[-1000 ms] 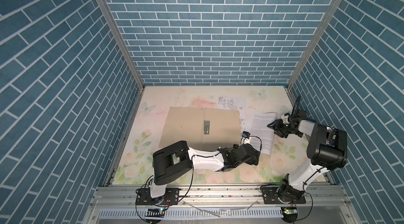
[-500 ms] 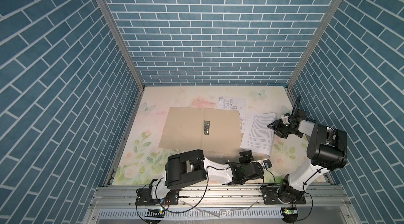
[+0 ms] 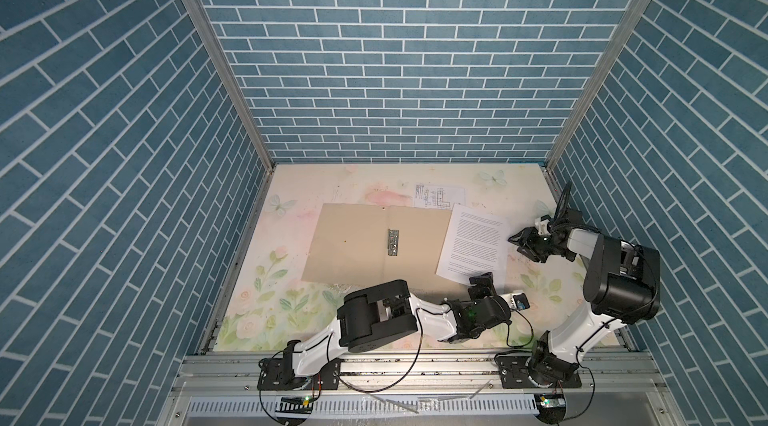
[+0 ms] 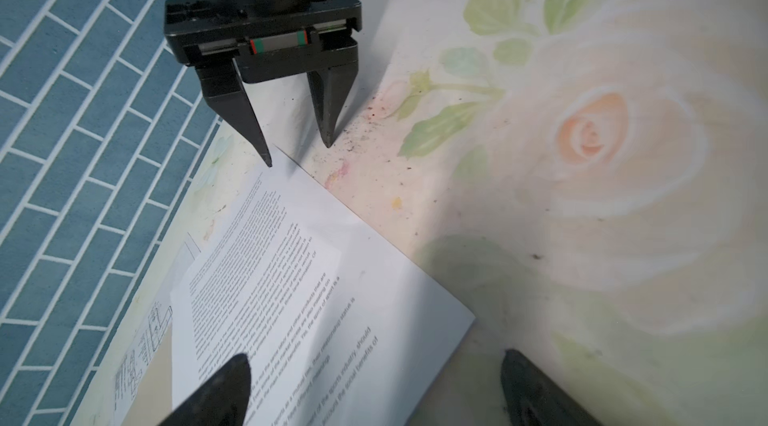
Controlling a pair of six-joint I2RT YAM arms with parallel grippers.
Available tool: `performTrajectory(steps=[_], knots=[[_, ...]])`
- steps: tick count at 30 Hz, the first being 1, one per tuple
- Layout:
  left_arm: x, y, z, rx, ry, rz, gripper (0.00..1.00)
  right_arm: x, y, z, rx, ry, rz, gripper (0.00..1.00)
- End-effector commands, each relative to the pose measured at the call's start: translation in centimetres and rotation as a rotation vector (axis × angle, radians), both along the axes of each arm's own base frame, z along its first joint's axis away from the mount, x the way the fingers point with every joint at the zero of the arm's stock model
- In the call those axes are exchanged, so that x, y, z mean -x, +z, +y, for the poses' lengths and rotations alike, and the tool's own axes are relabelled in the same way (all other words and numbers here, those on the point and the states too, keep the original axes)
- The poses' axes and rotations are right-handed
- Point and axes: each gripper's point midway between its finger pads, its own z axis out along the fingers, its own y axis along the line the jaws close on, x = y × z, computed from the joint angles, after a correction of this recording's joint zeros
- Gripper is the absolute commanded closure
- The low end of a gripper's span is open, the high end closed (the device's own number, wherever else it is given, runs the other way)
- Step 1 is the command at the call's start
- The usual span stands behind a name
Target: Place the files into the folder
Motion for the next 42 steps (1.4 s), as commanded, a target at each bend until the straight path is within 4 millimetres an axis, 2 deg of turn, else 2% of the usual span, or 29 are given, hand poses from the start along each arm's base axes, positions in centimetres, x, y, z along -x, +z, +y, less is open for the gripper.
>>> performTrajectory(steps=[1, 6, 15, 17, 19, 23, 26, 30, 35, 42], knots=[[-1.3, -2.2, 0.8, -0.079, -0.007, -0.019, 0.09, 2.2, -3.0, -0.9, 0.062, -0.009, 0.125, 0.48], [-1.0, -1.5, 1.8, -0.068, -0.021, -0.022, 0.07, 2.4, -3.2, -1.2, 0.084, -0.009, 0.133, 0.48], [0.9, 5.7, 4.8, 0.095, -0.017, 0.085, 0.03, 1.9, -2.3, -1.1, 0.073, -0.021, 0.112, 0.44], [0.8, 6.8, 5.9, 0.12, 0.014, 0.092, 0.01, 1.9, -2.1, -1.1, 0.074, -0.02, 0.11, 0.42], [-0.4, 7.6, 7.4, 0.132, 0.082, 0.101, 0.0, 2.1, -2.1, -1.1, 0.076, -0.02, 0.109, 0.41], [-4.1, 6.9, 10.6, 0.159, 0.229, 0.278, 0.0, 2.1, -2.0, -1.0, 0.072, -0.02, 0.101, 0.4], [-6.2, 6.4, 12.6, 0.216, 0.294, 0.433, 0.0, 2.2, -1.9, -1.0, 0.079, -0.021, 0.098, 0.4], [-8.5, 4.6, 14.6, 0.269, 0.371, 0.663, 0.0, 2.1, -2.0, -0.9, 0.073, -0.021, 0.097, 0.41], [-10.3, 2.0, 15.3, 0.36, 0.4, 0.917, 0.02, 2.4, -2.3, -0.7, 0.071, -0.017, 0.112, 0.44], [-10.7, 1.0, 14.8, 0.422, 0.381, 1.086, 0.04, 2.5, -2.7, -0.4, 0.075, -0.004, 0.126, 0.49]])
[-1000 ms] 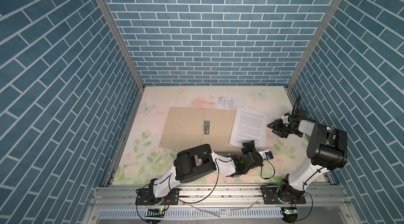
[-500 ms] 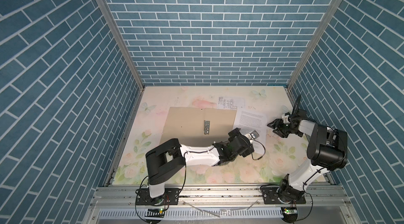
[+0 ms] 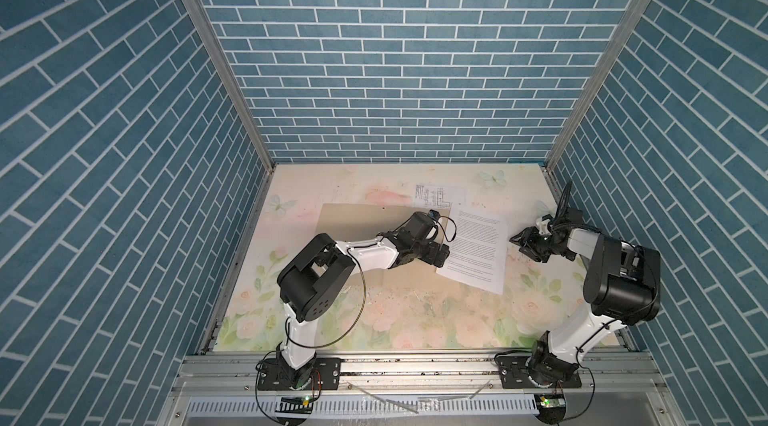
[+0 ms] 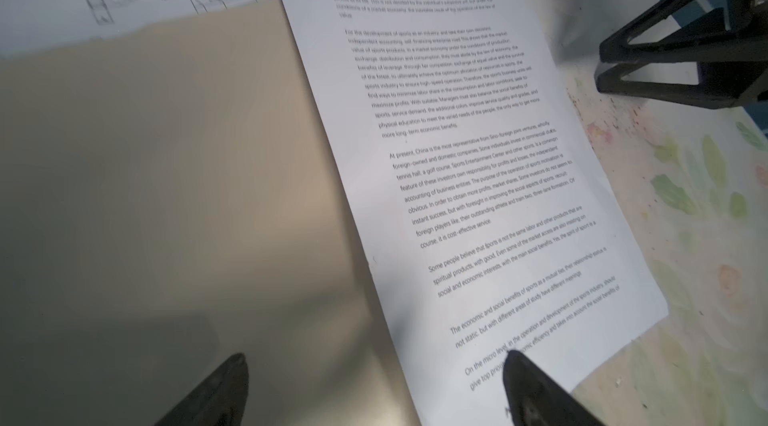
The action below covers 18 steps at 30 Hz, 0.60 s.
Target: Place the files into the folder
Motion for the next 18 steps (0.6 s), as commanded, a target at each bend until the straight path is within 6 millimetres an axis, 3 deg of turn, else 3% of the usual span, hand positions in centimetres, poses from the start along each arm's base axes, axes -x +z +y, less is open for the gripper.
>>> performTrajectory(steps=[1, 7, 18], knots=[[1.2, 0.0, -1.2, 0.07, -0.038, 0.127, 0.04, 2.6, -2.7, 0.1, 0.033, 0.008, 0.124, 0.5], [1.5, -1.4, -1.7, 0.139, -0.038, 0.263, 0.07, 2.9, -3.3, 0.4, 0.044, 0.023, 0.145, 0.52], [2.4, -2.5, -2.4, 0.171, -0.046, 0.358, 0.12, 3.0, -3.4, 0.7, 0.05, 0.035, 0.149, 0.57]])
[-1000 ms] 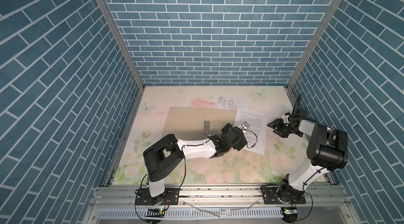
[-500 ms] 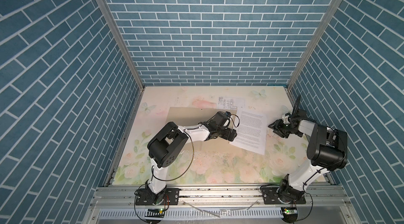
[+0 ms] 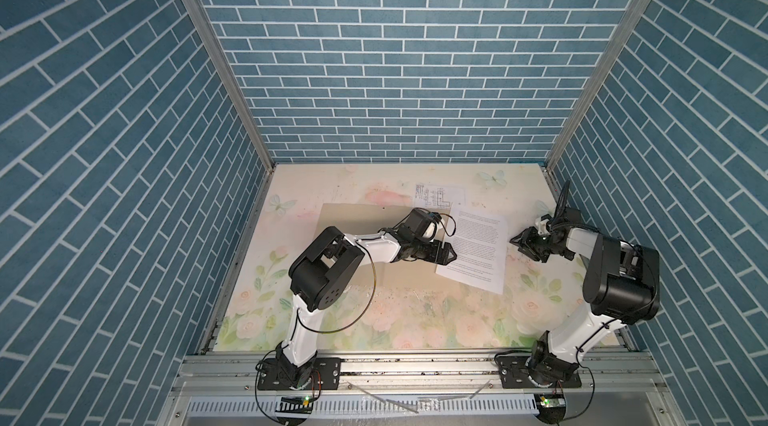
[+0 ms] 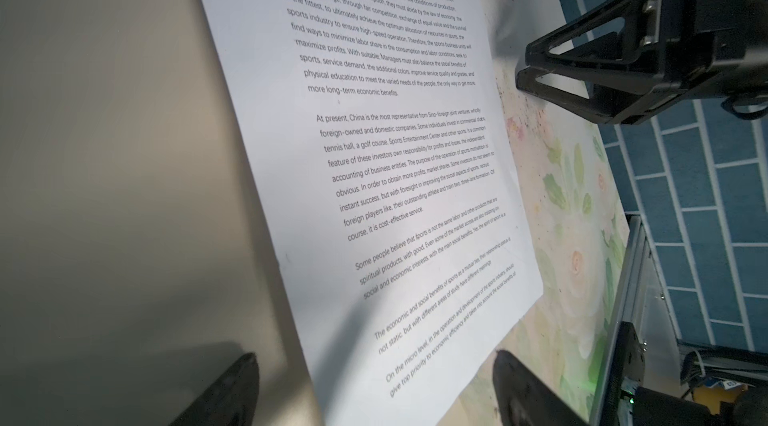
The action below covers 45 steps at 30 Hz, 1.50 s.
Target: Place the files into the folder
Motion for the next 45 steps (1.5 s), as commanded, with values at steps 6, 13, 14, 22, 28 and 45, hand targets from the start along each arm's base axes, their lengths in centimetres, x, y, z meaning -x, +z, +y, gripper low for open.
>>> performTrajectory(steps=[6, 13, 14, 22, 28, 45], knots=[[1.2, -2.2, 0.0, -0.005, -0.002, 0.119, 0.13, 2.9, -3.1, 0.5, 0.033, 0.027, 0.143, 0.59], [1.3, -2.1, -0.5, 0.034, 0.006, 0.155, 0.15, 2.9, -2.9, 0.9, 0.029, 0.037, 0.139, 0.6], [1.3, -2.0, -0.6, 0.044, 0.006, 0.158, 0.16, 2.9, -2.8, 0.9, 0.03, 0.036, 0.139, 0.6], [0.8, -0.6, -1.4, 0.157, 0.039, 0.184, 0.2, 2.9, -2.8, 1.0, 0.032, 0.04, 0.14, 0.62], [0.4, 0.5, -2.1, 0.259, 0.067, 0.219, 0.22, 2.9, -2.7, 1.1, 0.032, 0.042, 0.139, 0.63], [0.2, 0.0, -1.8, 0.332, 0.153, 0.303, 0.34, 2.9, -2.8, 1.0, 0.035, 0.037, 0.141, 0.64]])
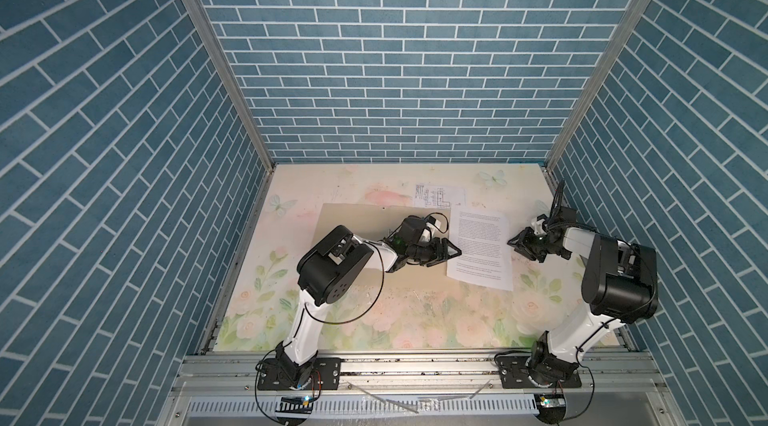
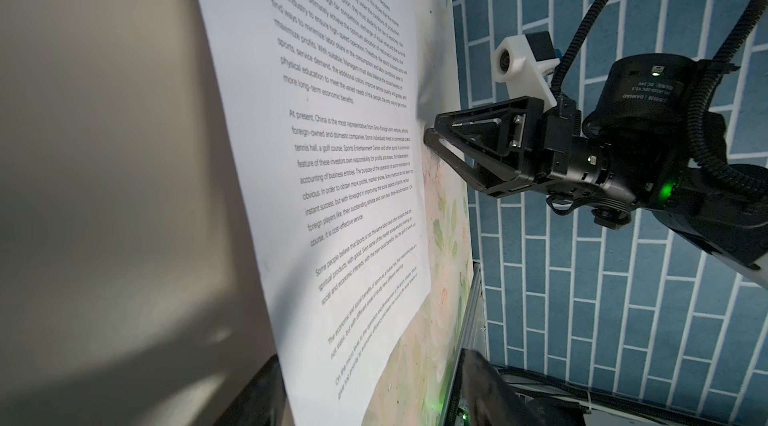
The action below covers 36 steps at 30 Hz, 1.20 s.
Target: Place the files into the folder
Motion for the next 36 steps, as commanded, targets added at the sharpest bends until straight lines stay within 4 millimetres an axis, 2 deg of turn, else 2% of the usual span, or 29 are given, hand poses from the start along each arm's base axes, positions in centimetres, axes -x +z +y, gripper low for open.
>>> performTrajectory(steps=[1, 7, 20, 28, 32, 36], knots=[[-0.4, -1.0, 0.3, -0.006, 0.019, 0.016, 0.36, 2.7, -2.6, 0.1, 0.029, 0.01, 0.131, 0.64], [-0.5, -1.7, 0.3, -0.012, 0.027, 0.027, 0.48, 2.7, -2.6, 0.1, 0.03, 0.008, 0.129, 0.64], [-0.8, -1.7, -0.1, 0.024, 0.045, 0.035, 0.65, 2.0, -2.4, 0.5, 0.018, 0.006, 0.119, 0.66], [-1.1, -1.8, -0.3, 0.052, 0.06, 0.037, 0.86, 2.1, -2.4, 0.7, 0.016, 0.009, 0.117, 0.66], [-1.2, -1.5, -0.4, 0.06, 0.062, 0.025, 0.89, 2.0, -2.0, 0.9, 0.002, 0.011, 0.105, 0.66], [-1.3, -1.3, -0.4, 0.067, 0.063, 0.019, 0.93, 1.6, -0.6, 1.3, -0.028, 0.011, 0.064, 0.6]])
